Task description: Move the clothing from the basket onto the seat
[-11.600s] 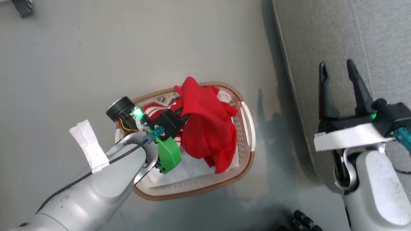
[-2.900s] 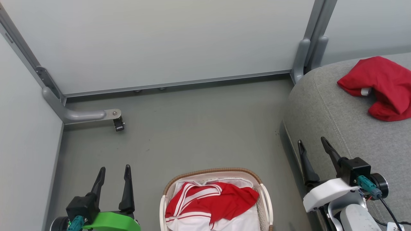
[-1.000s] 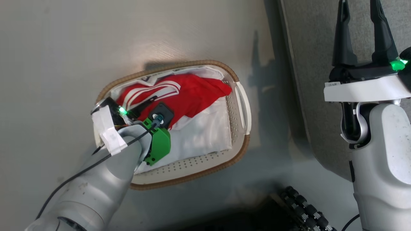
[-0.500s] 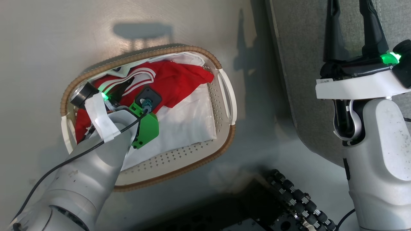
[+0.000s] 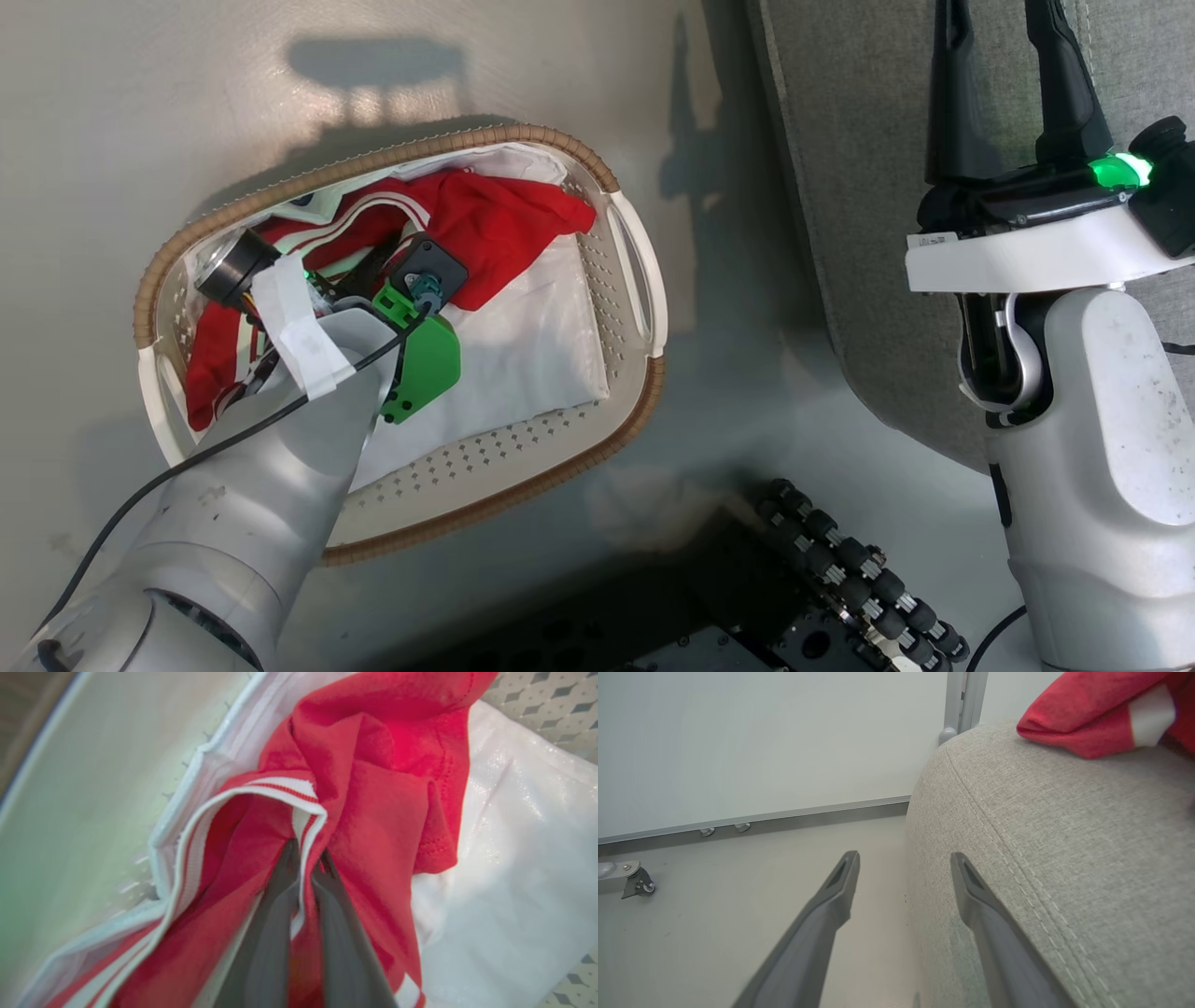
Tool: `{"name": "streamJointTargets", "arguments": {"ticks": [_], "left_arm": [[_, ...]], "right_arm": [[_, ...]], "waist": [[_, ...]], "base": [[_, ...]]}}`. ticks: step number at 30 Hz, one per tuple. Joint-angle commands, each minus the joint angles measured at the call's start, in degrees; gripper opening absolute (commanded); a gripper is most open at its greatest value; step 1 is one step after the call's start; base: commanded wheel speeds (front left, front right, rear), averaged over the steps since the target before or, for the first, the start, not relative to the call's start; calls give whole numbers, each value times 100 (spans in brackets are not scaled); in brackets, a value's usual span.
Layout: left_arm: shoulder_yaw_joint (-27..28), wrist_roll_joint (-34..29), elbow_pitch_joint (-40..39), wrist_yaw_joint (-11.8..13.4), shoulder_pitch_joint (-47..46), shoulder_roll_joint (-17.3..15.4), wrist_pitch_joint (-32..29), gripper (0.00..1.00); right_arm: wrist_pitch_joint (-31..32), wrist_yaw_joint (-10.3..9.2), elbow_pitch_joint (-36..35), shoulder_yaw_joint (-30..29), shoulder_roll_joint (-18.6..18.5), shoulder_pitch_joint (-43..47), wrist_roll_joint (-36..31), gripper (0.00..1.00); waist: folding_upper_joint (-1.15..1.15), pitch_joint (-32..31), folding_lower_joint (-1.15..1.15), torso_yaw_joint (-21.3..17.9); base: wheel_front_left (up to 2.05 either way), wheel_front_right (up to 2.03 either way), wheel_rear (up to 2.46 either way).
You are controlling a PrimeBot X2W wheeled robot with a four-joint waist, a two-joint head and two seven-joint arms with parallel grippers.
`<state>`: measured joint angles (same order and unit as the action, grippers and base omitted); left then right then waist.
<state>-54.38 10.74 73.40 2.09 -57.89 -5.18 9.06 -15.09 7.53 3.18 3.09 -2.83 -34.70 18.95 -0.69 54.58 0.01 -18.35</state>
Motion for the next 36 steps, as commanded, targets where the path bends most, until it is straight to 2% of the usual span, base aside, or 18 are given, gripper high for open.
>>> {"name": "streamJointTargets", "arguments": {"ticks": [1, 11, 19, 23, 30, 36], "left_arm": [[-21, 47, 21, 9, 15, -28, -6, 0], [-124, 156, -228, -157, 339, 114, 493, 0], [-73, 262, -1056, -254, 777, 81, 626, 0], [-29, 269, -1839, -268, 1094, -140, 614, 0], [102, 184, -3220, -331, 1381, -820, 609, 0], [224, 232, -4001, -379, 1276, -1280, 574, 0]], "right_arm": [[-11, -8, 14, -3, -13, -32, 1, 100], [-11, -8, 175, -88, -13, 156, -209, 100], [-11, -8, 408, -149, -16, 456, -498, 100], [-11, -8, 560, -180, -15, 670, -668, 100], [-11, -8, 851, -138, -16, 1067, -941, 100], [-11, -8, 1086, -25, -17, 1393, -1050, 100]], "waist": [[69, -15, -1, 14], [69, -451, -1, 269], [69, -1208, -1, 540], [69, -1698, -1, 696], [69, -2632, -1, 907], [69, -3359, -1, 982]], "base": [[0, 0, 0], [0, 0, 0], [0, 0, 0], [0, 0, 0], [0, 0, 0], [0, 0, 0]]}}
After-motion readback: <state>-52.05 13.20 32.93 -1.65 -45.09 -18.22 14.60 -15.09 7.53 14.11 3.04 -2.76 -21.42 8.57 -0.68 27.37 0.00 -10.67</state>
